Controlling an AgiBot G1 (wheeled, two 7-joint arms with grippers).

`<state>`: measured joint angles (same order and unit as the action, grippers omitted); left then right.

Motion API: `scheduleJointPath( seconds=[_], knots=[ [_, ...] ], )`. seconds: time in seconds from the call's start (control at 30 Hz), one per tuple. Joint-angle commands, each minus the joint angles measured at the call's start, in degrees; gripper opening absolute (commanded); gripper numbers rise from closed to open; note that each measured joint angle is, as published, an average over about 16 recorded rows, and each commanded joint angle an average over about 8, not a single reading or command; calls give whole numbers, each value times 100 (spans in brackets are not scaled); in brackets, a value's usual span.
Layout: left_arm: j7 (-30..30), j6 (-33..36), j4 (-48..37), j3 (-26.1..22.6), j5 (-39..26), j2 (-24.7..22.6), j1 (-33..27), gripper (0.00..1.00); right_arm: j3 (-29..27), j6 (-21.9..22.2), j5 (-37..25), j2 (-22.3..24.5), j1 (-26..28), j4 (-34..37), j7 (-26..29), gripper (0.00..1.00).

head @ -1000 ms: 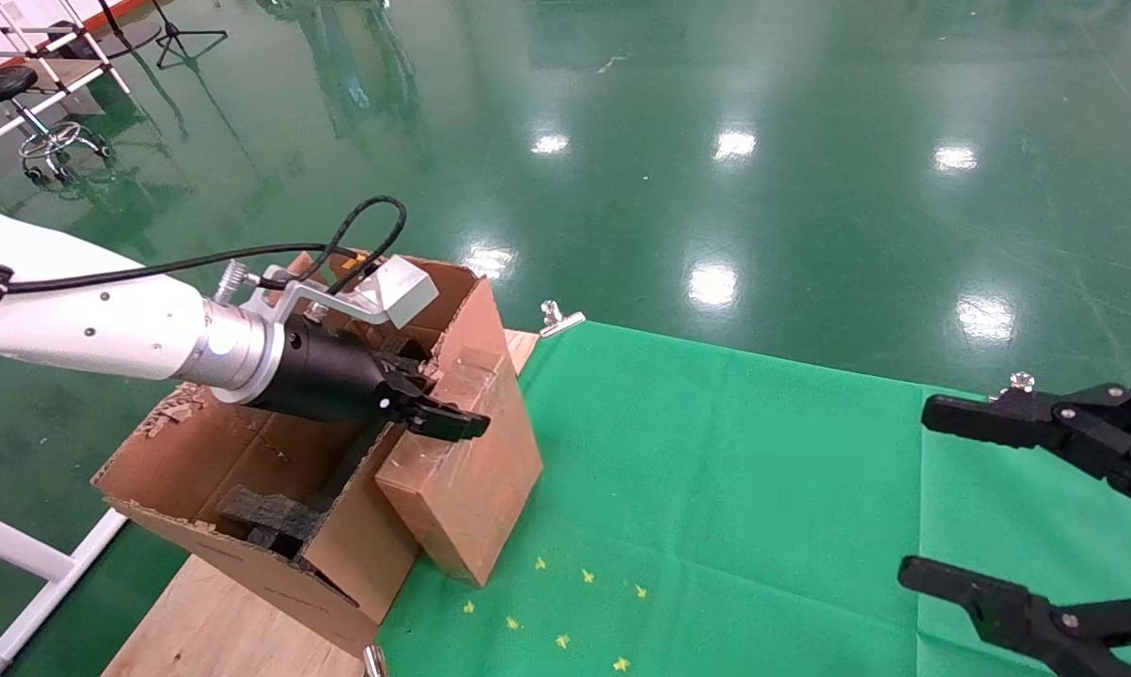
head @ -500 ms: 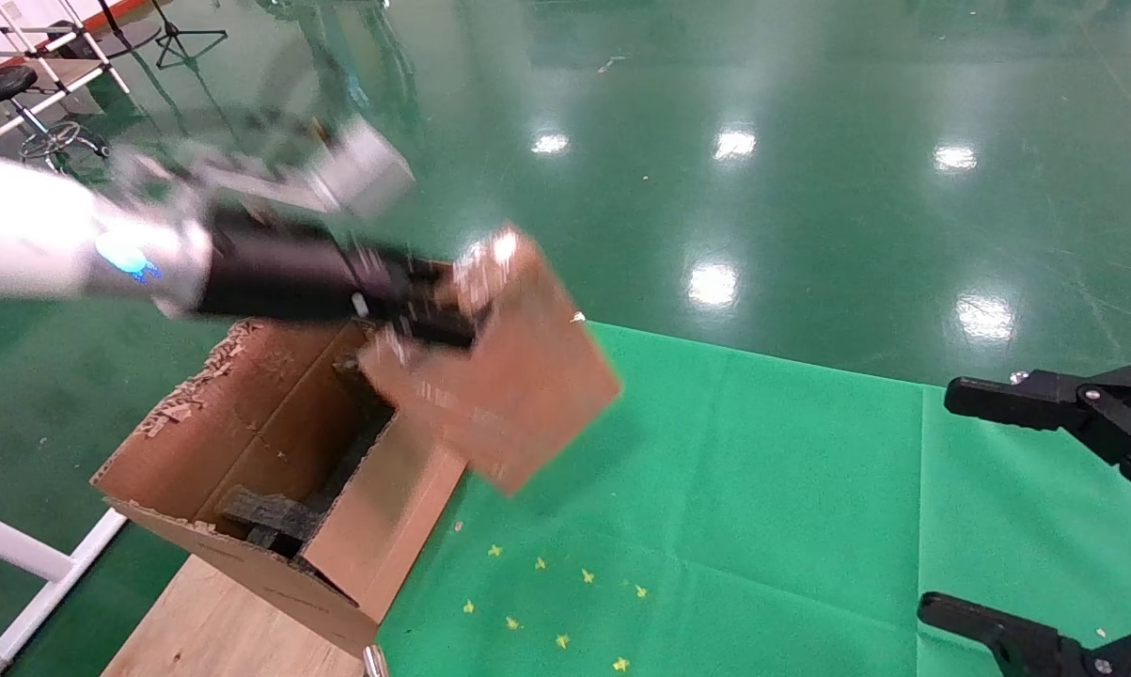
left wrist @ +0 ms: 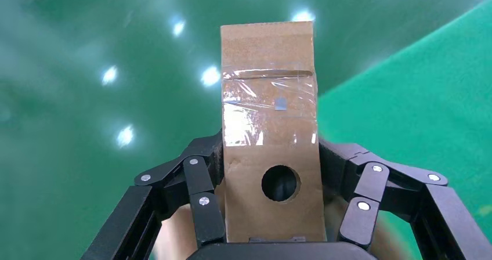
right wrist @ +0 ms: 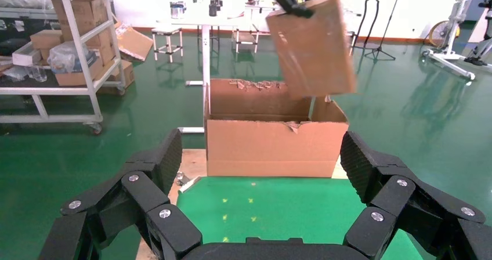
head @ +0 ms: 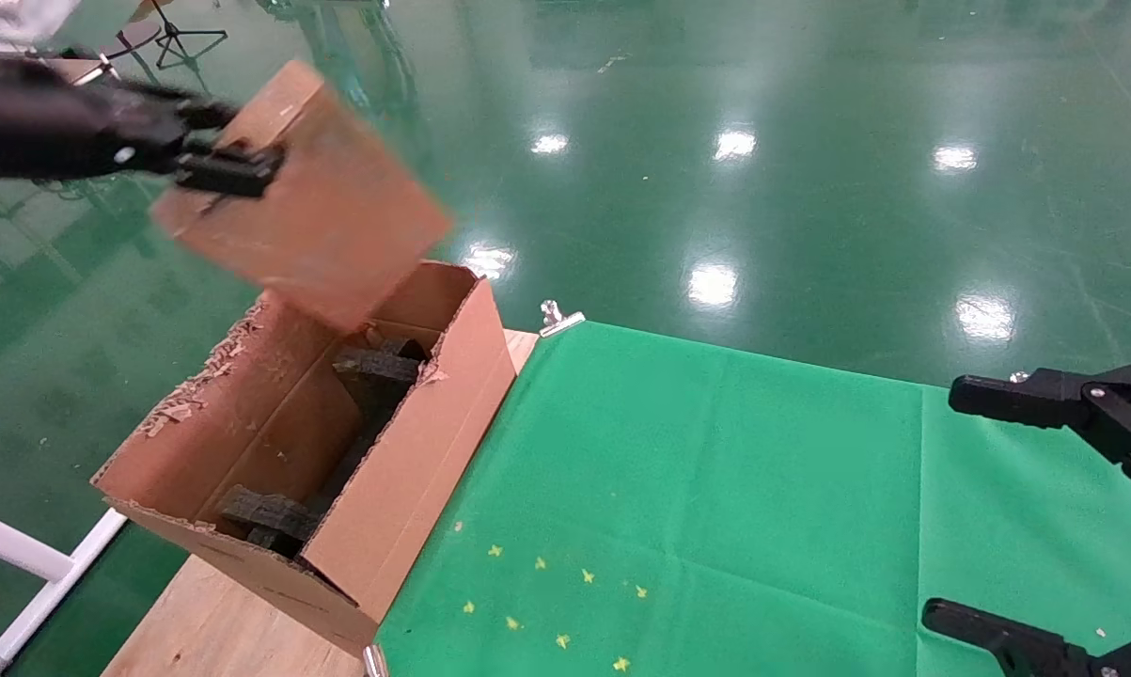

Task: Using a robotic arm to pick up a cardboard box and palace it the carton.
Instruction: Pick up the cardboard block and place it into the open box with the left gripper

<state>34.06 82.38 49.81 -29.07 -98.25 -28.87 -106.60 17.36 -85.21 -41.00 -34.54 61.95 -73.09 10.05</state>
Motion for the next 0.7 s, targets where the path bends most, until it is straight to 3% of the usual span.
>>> scheduleJointPath(
  seconds=[0.03, 0.37, 0.7],
  knots=[
    [-385, -7, -378, -96, -312, 48, -156, 0, 0, 0, 0, 0, 0, 0, 0, 100],
    [-869, -712, -2593, -474, -1169, -433, -349, 0, 3, 1, 2, 1, 1, 0, -1, 100],
    [-1255, -1550, -3746, -689, -1601, -892, -441, 0, 5, 2, 4, 2, 1, 0, -3, 100]
  ],
)
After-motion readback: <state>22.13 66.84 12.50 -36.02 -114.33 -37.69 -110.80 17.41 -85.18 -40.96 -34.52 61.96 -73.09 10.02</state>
